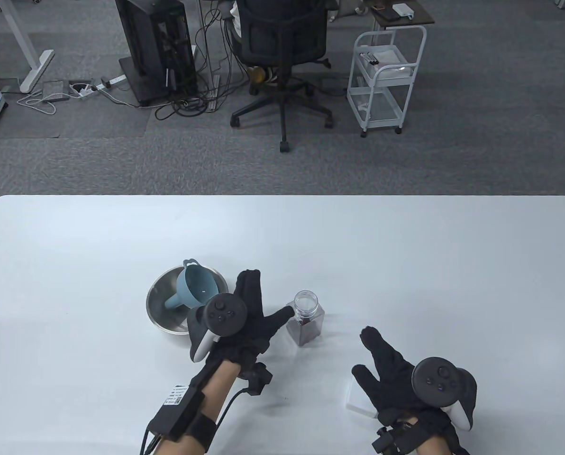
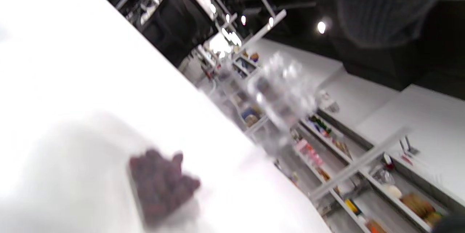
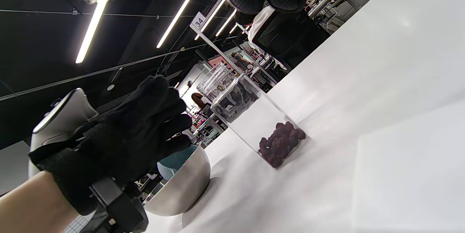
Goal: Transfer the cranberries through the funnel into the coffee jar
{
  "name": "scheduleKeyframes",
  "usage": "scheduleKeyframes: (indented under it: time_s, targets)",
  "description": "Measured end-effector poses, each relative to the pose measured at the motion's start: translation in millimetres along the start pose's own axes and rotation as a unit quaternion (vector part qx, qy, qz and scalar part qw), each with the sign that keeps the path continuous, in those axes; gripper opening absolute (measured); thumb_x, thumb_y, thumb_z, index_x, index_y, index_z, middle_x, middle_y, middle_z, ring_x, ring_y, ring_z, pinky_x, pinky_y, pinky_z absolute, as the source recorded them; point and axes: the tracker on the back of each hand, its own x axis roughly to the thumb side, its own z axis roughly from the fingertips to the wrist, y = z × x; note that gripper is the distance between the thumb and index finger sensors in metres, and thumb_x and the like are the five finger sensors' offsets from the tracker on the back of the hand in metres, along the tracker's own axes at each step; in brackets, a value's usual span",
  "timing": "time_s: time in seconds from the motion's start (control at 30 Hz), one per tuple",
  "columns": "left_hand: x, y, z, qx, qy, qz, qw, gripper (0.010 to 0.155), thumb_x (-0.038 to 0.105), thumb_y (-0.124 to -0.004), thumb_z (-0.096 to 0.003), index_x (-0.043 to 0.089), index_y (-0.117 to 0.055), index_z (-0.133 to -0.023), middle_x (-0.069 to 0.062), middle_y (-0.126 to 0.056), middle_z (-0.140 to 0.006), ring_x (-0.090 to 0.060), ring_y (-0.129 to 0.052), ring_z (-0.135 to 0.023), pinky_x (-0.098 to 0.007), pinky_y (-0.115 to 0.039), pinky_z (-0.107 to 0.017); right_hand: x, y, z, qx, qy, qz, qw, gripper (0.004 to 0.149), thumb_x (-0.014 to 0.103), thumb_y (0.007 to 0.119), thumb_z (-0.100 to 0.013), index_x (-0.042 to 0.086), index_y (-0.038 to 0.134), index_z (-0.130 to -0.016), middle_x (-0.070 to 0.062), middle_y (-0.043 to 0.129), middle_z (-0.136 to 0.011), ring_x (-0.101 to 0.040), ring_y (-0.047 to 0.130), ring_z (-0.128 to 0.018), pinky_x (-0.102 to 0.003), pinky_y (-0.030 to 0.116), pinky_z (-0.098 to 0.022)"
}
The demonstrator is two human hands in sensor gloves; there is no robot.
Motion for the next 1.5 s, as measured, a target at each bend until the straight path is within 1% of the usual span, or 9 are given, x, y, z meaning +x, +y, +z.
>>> scheduleKeyframes:
  time_s: [0.1,0.27,0.57,0.77,0.9,1.0,1.13,1.27,1.5]
  targets:
    - [3.3,-18.7,-7.4,-0.021,-0.003,-0.009,1.0,0.11,0.068,-0.078,-0.0441,0.008,-0.02,-0.115,-0.025,-0.021,-0.12,-0.055,-0.036,-0.112,-0.064,-0.051,-0.077,-0.1,0.1,-0.2,0.001,0.0,0.0,1.0,0.081,0.058,0.069,-0.048,0.009,0.041,-0.106,-0.019,0.058,-0.113,-0.045,0.063,-0.098,-0.055,0.058,-0.068]
    - [6.6,-38.2,-16.5,-0.019,0.016,-0.023,0.999,0.108,0.063,-0.085,-0.0414,0.009,-0.026,-0.114,-0.022,-0.028,-0.121,-0.052,-0.045,-0.112,-0.062,-0.056,-0.076,-0.2,-0.5,0.3,-0.001,0.0,-0.002,1.0,0.081,0.058,0.069,-0.048,0.009,0.041,-0.106,-0.019,0.058,-0.113,-0.045,0.063,-0.098,-0.055,0.058,-0.068]
    - [5.7,-49.2,-20.1,0.014,0.043,0.012,0.999,0.091,0.049,-0.093,-0.0419,0.009,-0.045,-0.108,-0.021,-0.054,-0.112,-0.047,-0.074,-0.102,-0.056,-0.067,-0.072,2.4,3.9,0.8,0.004,-0.002,0.033,0.999,0.081,0.058,0.071,-0.048,0.009,0.041,-0.106,-0.019,0.058,-0.113,-0.046,0.062,-0.098,-0.056,0.058,-0.068]
    - [16.8,-37.4,-7.1,0.025,0.016,0.021,0.999,0.091,0.049,-0.094,-0.0408,0.008,-0.047,-0.107,-0.021,-0.056,-0.109,-0.046,-0.077,-0.098,-0.057,-0.069,-0.069,9.1,16.2,-0.3,0.02,-0.001,0.179,0.984,0.082,0.058,0.076,-0.046,0.012,0.045,-0.107,-0.018,0.057,-0.114,-0.047,0.057,-0.101,-0.058,0.055,-0.069]
    - [31.0,-19.9,10.8,0.021,-0.018,0.007,1.0,0.091,0.049,-0.095,-0.0412,0.008,-0.047,-0.107,-0.022,-0.056,-0.109,-0.047,-0.076,-0.097,-0.053,-0.072,-0.067,9.9,35.0,-3.6,0.069,0.006,0.28,0.957,0.083,0.059,0.08,-0.044,0.017,0.047,-0.108,-0.015,0.052,-0.117,-0.048,0.052,-0.103,-0.06,0.05,-0.071]
    - [39.8,-8.7,26.7,0.002,-0.032,0.005,0.999,0.091,0.046,-0.094,-0.0427,0.006,-0.044,-0.108,-0.023,-0.053,-0.11,-0.048,-0.073,-0.099,-0.051,-0.073,-0.066,5.1,48.7,-7.0,0.114,0.024,0.32,0.94,0.086,0.061,0.081,-0.043,0.02,0.044,-0.109,-0.014,0.046,-0.119,-0.049,0.048,-0.105,-0.062,0.048,-0.072]
    - [46.5,0.7,47.3,-0.006,-0.049,0.002,0.999,0.091,0.043,-0.094,-0.0441,0.005,-0.042,-0.109,-0.024,-0.051,-0.11,-0.049,-0.071,-0.099,-0.05,-0.073,-0.066,-5.2,62.4,-10.7,0.164,0.049,0.351,0.921,0.089,0.061,0.083,-0.041,0.021,0.04,-0.109,-0.014,0.04,-0.121,-0.05,0.045,-0.105,-0.063,0.046,-0.072]
    - [47.1,2.9,64.2,0.006,-0.062,-0.012,0.998,0.091,0.044,-0.095,-0.0436,0.006,-0.044,-0.109,-0.024,-0.053,-0.11,-0.048,-0.073,-0.098,-0.049,-0.073,-0.066,-14.2,67.5,-11.8,0.192,0.072,0.353,0.913,0.092,0.062,0.083,-0.04,0.021,0.037,-0.109,-0.014,0.036,-0.121,-0.051,0.044,-0.105,-0.063,0.046,-0.072]
    - [36.9,-3.5,76.7,0.02,-0.065,-0.003,0.998,0.091,0.046,-0.096,-0.0421,0.007,-0.048,-0.108,-0.022,-0.057,-0.11,-0.046,-0.077,-0.096,-0.047,-0.075,-0.064,-25.1,75.4,-11.7,0.215,0.091,0.367,0.9,0.088,0.057,0.085,-0.041,0.021,0.04,-0.108,-0.015,0.043,-0.119,-0.048,0.057,-0.102,-0.061,0.053,-0.07]
